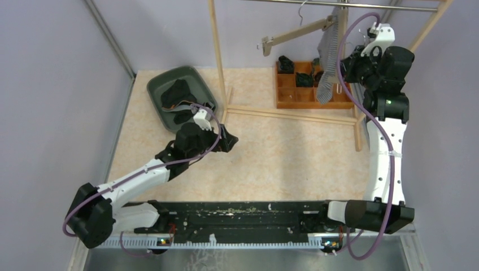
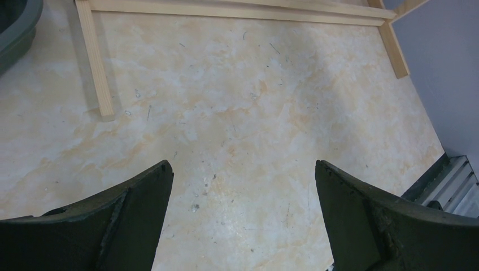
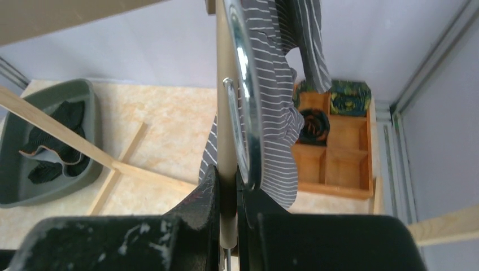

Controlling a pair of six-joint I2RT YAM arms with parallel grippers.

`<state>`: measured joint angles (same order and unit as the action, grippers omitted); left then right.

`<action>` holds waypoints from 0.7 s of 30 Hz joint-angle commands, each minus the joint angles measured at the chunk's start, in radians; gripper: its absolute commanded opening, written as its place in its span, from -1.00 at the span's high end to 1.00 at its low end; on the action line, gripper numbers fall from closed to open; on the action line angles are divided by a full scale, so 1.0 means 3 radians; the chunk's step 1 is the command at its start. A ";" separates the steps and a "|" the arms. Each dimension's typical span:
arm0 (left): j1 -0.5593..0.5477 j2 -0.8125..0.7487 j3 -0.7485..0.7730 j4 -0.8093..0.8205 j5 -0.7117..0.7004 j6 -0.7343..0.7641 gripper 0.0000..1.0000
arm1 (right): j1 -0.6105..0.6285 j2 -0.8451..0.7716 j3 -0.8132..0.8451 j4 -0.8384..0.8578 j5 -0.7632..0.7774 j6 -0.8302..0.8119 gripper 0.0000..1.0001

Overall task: Clip the underwear to the hanger
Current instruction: Place the hanger at the clothesline.

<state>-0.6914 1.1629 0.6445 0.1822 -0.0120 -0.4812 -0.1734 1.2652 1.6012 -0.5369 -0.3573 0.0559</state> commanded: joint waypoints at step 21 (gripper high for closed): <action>-0.0001 -0.0055 -0.0053 0.0150 -0.0058 -0.0047 -1.00 | -0.0014 0.0266 0.0683 0.0651 -0.0029 -0.0059 1.00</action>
<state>-0.6914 1.1343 0.6239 0.2024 -0.0330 -0.4965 -0.1734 1.3285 1.7008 -0.4271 -0.3851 0.0292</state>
